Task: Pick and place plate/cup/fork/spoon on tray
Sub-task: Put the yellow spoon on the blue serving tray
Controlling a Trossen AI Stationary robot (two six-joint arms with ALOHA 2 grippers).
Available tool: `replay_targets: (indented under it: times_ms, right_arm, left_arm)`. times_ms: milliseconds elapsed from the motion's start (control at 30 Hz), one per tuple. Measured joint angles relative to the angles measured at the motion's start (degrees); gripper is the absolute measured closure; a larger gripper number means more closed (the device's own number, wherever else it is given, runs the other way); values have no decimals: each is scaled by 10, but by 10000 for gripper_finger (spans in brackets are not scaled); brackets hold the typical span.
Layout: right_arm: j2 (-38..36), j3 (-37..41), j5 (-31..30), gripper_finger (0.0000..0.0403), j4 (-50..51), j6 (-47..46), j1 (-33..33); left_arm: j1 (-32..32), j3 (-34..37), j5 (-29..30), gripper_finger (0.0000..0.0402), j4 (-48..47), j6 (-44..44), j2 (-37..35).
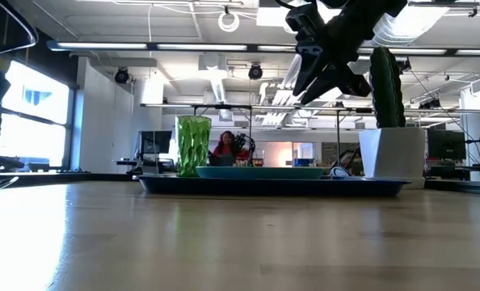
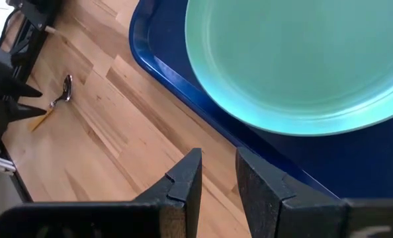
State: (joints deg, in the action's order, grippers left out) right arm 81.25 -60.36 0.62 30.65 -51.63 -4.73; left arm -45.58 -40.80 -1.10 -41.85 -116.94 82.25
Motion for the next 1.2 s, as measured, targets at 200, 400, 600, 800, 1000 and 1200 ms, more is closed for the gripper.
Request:
replay_targets:
  times_ms: [200, 400, 600, 800, 1000, 1200]
  right_arm:
    - [0, 0, 0, 318, 0, 0, 0]
    - [0, 0, 0, 318, 0, 0, 0]
    - [0, 0, -2, 318, 0, 1, 0]
    - [0, 0, -4, 318, 0, 1, 0]
    - [0, 0, -4, 318, 0, 2, 0]
    - [0, 0, -4, 318, 0, 2, 0]
  left_arm:
    - [0, 0, -4, 202, 17, -14, 36]
    - [0, -2, -8, 202, 27, -17, 57]
    - [1, -2, -10, 235, 26, -19, 60]
    - [1, -1, -12, 302, 28, -19, 61]
    - [1, -1, -12, 362, 30, -19, 61]
    - [1, -11, -10, 363, 25, -15, 63]
